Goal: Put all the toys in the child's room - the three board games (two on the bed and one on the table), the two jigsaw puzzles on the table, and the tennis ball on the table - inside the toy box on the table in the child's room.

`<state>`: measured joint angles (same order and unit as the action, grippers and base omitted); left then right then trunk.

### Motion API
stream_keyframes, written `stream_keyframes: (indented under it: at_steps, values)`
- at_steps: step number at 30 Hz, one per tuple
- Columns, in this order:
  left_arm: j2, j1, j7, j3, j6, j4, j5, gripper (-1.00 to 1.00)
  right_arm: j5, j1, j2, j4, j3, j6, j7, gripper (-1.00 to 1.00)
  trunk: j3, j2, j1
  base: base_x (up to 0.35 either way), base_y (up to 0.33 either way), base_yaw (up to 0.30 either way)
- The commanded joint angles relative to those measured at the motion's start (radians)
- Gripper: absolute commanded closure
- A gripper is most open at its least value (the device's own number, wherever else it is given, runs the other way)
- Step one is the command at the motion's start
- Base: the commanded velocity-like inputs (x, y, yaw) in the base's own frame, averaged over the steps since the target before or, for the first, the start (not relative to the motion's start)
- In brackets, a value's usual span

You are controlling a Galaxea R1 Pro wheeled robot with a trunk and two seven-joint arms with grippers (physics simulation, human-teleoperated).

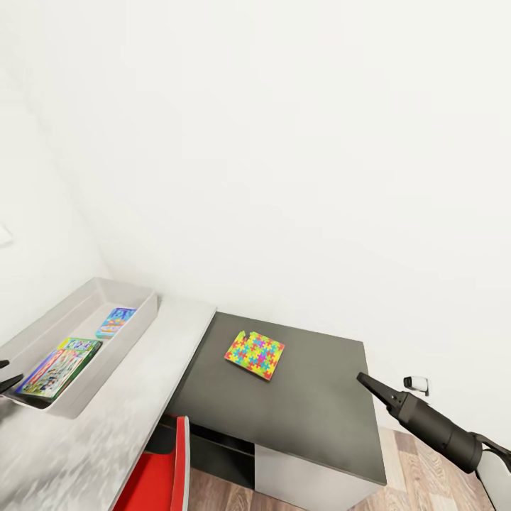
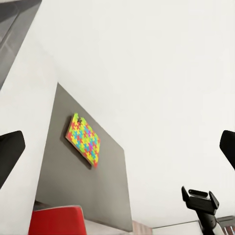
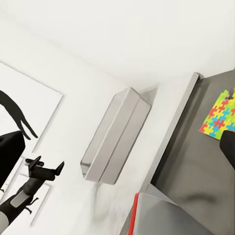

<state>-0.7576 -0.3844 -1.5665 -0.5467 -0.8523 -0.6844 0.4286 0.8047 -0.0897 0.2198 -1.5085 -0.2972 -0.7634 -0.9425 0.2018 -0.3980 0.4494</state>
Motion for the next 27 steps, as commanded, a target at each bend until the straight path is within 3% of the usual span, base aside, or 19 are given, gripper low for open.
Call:
stream_keyframes:
  at_steps: [1,15,27]
  values:
    - [0.000,-0.001,-0.004,0.000,-0.010,0.000,-0.001,-1.00,0.004,-0.001,0.000,0.000,0.000,-0.004,-0.001,-1.00,0.002,-0.002,0.001,0.000,0.000,0.000]
    - [0.009,-0.001,-0.004,0.004,-0.002,-0.006,-0.004,-1.00,0.006,-0.001,0.001,0.002,0.000,-0.002,-0.005,-1.00,0.002,-0.002,0.001,0.000,-0.005,0.000]
    - [0.010,-0.001,-0.004,0.004,-0.002,-0.006,-0.004,-1.00,0.007,-0.001,0.003,0.002,0.000,-0.004,-0.007,-1.00,0.001,-0.002,0.001,0.000,-0.111,0.000]
